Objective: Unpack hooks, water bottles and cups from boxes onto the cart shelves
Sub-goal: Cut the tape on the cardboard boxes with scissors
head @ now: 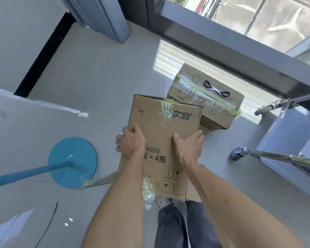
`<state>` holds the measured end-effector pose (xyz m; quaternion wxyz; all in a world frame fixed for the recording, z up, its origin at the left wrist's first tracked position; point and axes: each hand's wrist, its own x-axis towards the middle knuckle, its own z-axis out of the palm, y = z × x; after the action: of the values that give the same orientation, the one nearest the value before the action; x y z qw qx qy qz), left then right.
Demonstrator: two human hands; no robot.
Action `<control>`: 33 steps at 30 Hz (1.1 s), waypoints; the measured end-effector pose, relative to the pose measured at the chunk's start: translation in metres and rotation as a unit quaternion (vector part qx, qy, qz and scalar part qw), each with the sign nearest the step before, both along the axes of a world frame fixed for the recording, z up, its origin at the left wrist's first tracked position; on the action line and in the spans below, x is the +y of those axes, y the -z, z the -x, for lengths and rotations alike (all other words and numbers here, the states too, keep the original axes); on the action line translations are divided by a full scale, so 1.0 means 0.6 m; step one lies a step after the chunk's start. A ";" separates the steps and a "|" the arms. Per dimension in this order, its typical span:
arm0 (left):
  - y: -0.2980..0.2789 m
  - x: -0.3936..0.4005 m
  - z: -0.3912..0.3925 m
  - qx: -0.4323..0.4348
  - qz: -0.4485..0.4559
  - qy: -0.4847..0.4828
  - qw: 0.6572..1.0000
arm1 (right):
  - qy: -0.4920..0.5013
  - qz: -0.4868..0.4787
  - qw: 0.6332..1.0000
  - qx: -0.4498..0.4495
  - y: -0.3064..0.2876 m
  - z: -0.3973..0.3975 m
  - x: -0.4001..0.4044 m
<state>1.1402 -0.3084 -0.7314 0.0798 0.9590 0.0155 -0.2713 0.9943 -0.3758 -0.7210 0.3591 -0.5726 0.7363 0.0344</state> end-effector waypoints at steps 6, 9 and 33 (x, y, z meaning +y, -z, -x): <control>-0.010 0.006 -0.017 0.028 0.081 -0.136 0.987 | 0.072 0.003 0.997 -0.027 0.012 0.016 0.004; -0.015 0.025 -0.008 0.001 0.077 -0.164 0.983 | 0.094 0.007 0.996 -0.002 0.002 0.006 0.017; -0.106 0.216 0.147 -0.073 0.293 -0.546 0.782 | -0.031 0.094 0.987 -0.126 -0.118 0.002 0.140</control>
<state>1.0519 -0.1789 -0.6676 0.4924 0.7377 0.4502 -0.1030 0.9932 -0.2921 -0.6502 0.3924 -0.6260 0.6669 -0.0970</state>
